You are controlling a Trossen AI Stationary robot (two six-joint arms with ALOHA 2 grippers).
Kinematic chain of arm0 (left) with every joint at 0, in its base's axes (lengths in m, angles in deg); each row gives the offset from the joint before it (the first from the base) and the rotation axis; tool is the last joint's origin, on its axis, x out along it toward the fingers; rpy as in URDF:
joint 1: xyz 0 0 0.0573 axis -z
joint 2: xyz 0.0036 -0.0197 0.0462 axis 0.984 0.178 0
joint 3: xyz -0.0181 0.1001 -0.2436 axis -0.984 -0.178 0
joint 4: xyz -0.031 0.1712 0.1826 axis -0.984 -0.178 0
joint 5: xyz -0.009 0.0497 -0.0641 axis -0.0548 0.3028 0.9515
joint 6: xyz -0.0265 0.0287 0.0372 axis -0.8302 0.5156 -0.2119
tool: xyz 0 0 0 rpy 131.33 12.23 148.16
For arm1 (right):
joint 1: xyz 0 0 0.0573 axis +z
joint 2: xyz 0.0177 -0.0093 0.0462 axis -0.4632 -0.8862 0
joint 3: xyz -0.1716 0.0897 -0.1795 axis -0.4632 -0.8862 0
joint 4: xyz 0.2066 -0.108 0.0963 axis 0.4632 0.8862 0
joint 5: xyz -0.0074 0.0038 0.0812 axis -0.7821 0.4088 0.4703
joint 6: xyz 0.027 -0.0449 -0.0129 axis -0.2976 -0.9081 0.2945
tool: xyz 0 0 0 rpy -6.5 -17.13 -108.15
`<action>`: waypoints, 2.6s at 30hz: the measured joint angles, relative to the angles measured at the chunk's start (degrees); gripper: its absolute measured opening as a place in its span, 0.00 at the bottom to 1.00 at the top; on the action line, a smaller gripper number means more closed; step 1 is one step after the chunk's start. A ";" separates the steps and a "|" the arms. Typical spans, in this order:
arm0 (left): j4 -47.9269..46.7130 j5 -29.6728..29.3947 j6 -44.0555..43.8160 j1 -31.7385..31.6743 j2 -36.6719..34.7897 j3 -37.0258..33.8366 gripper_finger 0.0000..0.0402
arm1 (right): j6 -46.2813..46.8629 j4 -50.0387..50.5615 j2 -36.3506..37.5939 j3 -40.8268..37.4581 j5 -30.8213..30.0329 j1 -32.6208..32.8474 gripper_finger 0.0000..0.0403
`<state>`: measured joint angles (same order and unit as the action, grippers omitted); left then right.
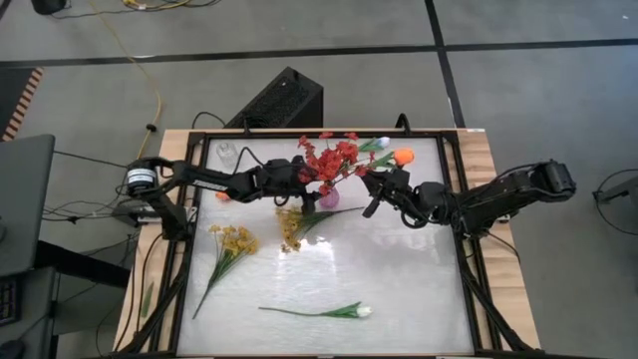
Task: Sort flowers into vase by color
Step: Put the right orange tulip into the violet vase
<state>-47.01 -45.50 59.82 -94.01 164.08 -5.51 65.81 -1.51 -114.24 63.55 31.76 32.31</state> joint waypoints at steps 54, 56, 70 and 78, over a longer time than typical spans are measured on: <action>-5.24 -1.14 0.77 0.04 0.74 1.59 0.23 | -13.41 19.61 -3.92 8.04 -3.45 -0.02 0.05; -5.27 -1.21 0.77 0.04 0.74 1.59 0.23 | -13.39 19.53 -3.96 8.12 -0.94 0.04 0.05; -7.60 -1.45 0.31 0.02 0.76 1.59 0.23 | -10.06 43.76 -3.55 18.84 3.66 0.60 0.05; -7.60 -1.45 0.31 0.02 0.79 1.59 0.23 | -2.95 59.31 -3.55 25.72 8.74 -1.44 0.05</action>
<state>-54.61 -46.95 60.13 -93.98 164.87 -3.92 62.86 57.80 -117.78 89.27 40.50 30.87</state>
